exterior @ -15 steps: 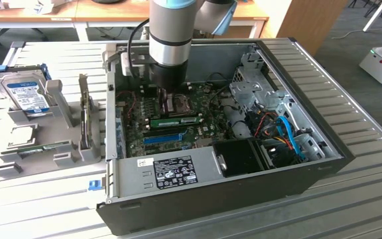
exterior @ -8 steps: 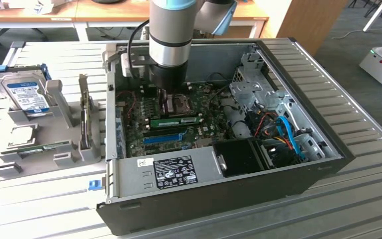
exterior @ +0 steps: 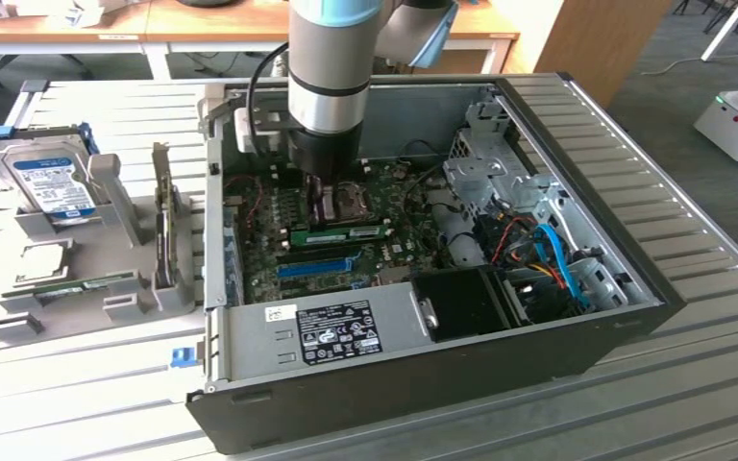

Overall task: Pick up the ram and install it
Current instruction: 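Press down the ram until it locks into place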

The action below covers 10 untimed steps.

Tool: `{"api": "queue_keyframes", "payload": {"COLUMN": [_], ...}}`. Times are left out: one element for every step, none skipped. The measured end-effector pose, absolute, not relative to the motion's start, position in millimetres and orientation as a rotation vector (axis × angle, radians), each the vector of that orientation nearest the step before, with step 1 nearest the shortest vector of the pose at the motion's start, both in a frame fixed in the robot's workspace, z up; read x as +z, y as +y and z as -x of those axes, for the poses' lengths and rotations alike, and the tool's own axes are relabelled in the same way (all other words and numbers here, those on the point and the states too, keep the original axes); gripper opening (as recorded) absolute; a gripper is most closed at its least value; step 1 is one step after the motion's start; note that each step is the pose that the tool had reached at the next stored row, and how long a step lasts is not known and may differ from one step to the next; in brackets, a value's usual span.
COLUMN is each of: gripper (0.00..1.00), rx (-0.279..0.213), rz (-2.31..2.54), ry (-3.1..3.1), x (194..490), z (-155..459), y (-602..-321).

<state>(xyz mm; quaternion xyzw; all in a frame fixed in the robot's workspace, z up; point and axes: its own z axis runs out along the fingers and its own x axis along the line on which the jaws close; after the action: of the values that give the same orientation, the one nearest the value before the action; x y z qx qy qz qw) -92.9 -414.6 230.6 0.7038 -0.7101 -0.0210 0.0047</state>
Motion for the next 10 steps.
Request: {"api": "queue_keyframes", "payload": {"gripper": [0.11, 0.11, 0.11, 0.11, 0.11, 0.11, 0.11, 0.11, 0.11, 0.11], "rx": [-0.066, -0.066, -0.066, -0.066, -0.066, -0.066, -0.066, -0.066, -0.066, -0.066], "rz": [-2.204, -2.204, -2.204, -2.204, -2.204, -2.205, -2.205, -2.204, -2.204, -2.204], "ry": [-2.224, -2.224, -2.224, -2.224, -2.224, -2.224, -2.224, -2.224, -2.224, -2.224], "x": [230.6, 230.6, 230.6, 230.6, 230.3, 229.7, 229.1, 228.6, 228.2, 228.2], "z": [92.9, 92.9, 92.9, 92.9, 92.9, 92.9, 92.9, 92.9, 92.9, 93.0], "y": [-414.6, -414.6, -414.6, -414.6, -414.6, -414.5, -414.6, -414.6, -414.7, -414.7]}}
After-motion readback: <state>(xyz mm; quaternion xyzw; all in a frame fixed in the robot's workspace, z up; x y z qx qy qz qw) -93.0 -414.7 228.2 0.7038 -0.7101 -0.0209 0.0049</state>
